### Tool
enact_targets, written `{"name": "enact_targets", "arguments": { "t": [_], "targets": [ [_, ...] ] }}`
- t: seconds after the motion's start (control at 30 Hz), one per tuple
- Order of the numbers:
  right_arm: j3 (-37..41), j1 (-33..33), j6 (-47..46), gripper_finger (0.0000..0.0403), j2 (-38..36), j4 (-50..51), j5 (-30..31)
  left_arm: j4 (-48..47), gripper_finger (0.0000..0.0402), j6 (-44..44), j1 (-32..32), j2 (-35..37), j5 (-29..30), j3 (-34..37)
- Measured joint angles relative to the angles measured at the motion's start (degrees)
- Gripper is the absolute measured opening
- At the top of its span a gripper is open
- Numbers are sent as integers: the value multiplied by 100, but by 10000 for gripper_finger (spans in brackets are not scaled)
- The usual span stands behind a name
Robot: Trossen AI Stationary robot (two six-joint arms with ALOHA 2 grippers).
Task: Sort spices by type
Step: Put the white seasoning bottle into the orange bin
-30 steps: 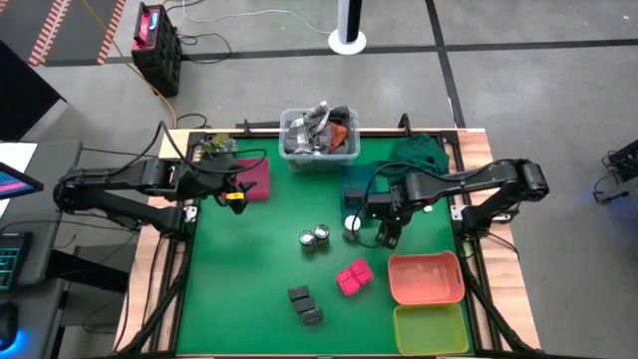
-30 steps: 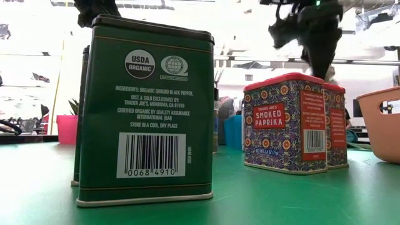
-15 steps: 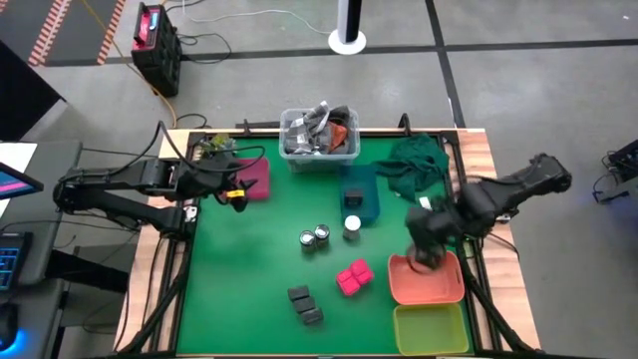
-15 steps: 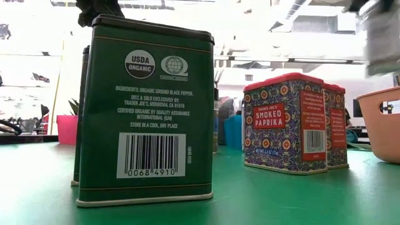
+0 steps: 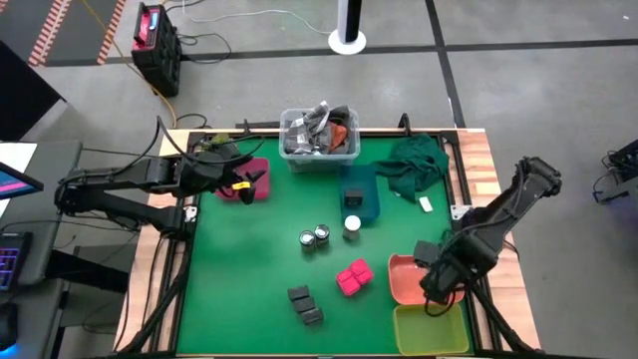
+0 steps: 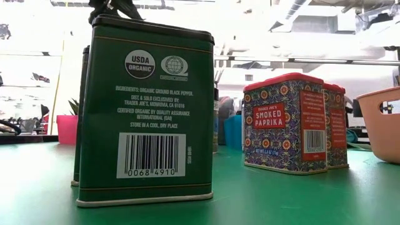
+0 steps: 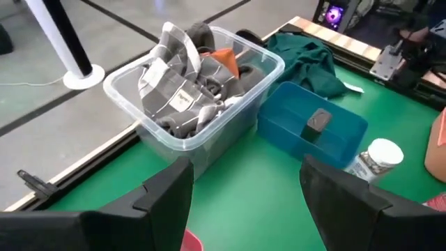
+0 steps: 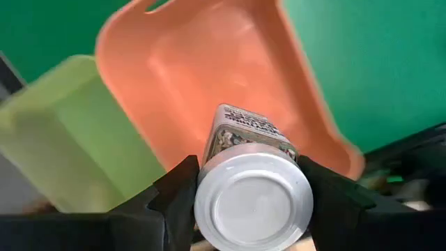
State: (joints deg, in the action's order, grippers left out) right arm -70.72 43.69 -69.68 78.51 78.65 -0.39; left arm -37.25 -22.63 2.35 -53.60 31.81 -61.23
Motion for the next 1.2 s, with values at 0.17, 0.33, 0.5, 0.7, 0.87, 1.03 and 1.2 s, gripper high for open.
{"name": "enact_targets", "arguments": {
  "t": [0.17,0.33,0.5,0.7,0.87,1.03,1.2],
  "targets": [
    [413,338,-1094,236,-99,-232,-132,-5,249,107,0,-3,-24,0],
    [718,249,-1668,236,-99,-303,-191,106,249,222,-2,-3,-30,0],
    [1056,163,-2020,237,-99,-704,-243,66,249,218,-2,-3,-45,0],
    [1324,168,-2483,276,-99,-952,-282,65,249,216,-2,-3,-174,0],
    [1319,137,-2482,315,-141,-968,-326,65,249,285,-2,-3,-173,0],
    [839,27,-2418,333,-431,-171,-403,65,249,294,-4,-1,-305,0],
    [507,-441,-1749,334,-653,543,-127,67,249,283,-3,-1,-302,0]
  ]
}}
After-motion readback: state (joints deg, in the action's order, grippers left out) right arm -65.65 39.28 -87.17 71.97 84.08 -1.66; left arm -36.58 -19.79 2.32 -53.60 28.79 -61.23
